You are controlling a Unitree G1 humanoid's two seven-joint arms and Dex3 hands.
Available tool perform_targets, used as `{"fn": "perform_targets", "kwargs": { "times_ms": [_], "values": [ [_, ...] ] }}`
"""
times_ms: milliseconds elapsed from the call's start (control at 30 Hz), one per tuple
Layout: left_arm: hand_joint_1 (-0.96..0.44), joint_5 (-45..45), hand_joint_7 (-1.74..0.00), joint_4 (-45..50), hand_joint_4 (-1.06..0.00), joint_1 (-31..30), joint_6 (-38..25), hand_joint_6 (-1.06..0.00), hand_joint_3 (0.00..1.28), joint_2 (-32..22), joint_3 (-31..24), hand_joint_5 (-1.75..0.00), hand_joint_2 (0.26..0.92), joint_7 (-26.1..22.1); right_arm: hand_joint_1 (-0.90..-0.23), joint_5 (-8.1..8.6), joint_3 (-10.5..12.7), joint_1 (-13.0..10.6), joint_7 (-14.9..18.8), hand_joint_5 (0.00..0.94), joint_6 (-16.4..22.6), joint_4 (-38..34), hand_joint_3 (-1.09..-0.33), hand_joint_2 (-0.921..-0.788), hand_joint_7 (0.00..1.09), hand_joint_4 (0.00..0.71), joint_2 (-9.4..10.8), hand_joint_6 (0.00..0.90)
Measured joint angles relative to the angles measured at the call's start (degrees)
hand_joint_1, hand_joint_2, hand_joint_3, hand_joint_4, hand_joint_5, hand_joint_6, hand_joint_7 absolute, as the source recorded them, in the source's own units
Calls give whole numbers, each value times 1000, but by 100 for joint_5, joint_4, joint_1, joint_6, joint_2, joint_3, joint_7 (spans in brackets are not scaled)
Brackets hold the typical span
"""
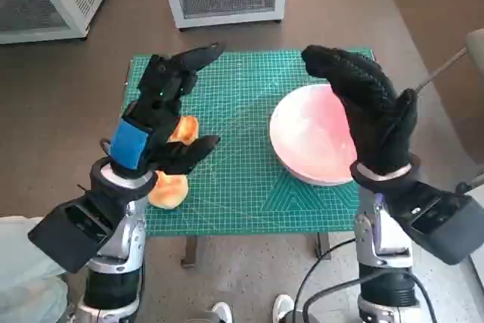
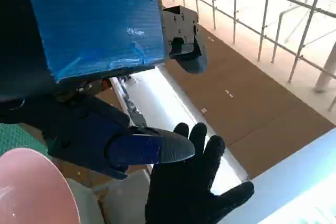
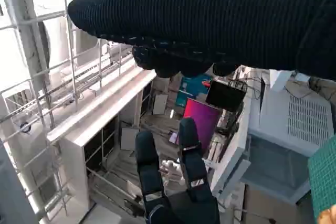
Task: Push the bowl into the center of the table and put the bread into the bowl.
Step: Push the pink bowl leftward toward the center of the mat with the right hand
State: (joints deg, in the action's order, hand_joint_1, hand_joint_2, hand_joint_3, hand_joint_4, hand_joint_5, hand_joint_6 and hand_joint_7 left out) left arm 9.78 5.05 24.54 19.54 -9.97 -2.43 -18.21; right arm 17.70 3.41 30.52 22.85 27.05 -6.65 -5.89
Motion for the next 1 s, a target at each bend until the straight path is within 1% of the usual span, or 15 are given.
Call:
{"fn": "perform_targets", "kwargs": {
  "times_ms": [333,800,1000],
  "values": [
    [-512,2,-812,33,1,-2,-16,1,398,9,6,-575,921,1,-373,6,11,-13,1,36,1,26,-493,-904,795,507,-44,100],
    [-511,19,-811,75,1,-13,-116,1,400,42,12,-572,921,2,-368,6,14,-26,3,33,3,77,-490,-905,787,509,-53,105],
    [-509,35,-808,82,1,-19,-149,1,399,46,11,-571,921,2,-362,15,51,-26,50,28,50,31,-494,-911,771,503,-75,101]
  ]
}}
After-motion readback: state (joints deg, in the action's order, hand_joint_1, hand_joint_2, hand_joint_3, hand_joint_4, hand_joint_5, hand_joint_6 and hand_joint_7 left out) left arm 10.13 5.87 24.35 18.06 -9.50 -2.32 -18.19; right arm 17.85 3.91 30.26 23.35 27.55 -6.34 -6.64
